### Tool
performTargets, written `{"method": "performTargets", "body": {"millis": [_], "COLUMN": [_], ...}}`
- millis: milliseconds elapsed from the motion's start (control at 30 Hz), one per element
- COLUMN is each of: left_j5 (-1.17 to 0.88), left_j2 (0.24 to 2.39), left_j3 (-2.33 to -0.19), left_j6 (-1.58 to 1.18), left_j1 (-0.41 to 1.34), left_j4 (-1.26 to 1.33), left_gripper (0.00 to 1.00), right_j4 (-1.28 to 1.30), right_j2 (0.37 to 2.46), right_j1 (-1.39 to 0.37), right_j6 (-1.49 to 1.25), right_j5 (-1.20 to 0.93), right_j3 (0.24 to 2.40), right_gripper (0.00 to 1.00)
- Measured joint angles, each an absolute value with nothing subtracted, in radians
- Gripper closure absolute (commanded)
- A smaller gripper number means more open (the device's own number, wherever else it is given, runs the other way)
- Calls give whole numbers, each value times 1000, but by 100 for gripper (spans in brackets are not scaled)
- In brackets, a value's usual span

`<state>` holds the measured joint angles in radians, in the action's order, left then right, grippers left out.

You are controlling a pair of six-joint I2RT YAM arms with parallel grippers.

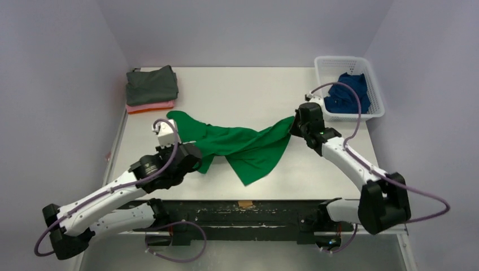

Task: Fold and stack the t-shirts
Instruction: Flatten out the tshirt

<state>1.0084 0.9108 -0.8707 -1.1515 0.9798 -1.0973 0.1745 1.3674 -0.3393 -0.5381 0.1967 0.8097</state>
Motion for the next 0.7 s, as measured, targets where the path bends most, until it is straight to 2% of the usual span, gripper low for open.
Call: {"method": "performTargets", "body": {"millis": [100,233,400,700], "left_j5": [871,715,546,134], "left_j2": [785,682,613,604], "left_j3": [-875,-988,-1273,-1814], "left_j6": [-900,-683,-494,-324], "left_j1": [917,865,864,863], "left_j4": [-879,-786,-742,-801], "left_gripper": [100,100,100,100], "right_j4": [223,290,401,572], "right_j2": [1201,985,794,688], "right_j1": [-339,-339,-339,-339], "right_j6": [-517,-485,-449,-393], "right_j5": [215,206,137,6], "right_j3": [859,954,1157,1581], "right_gripper": [100,100,100,100]}}
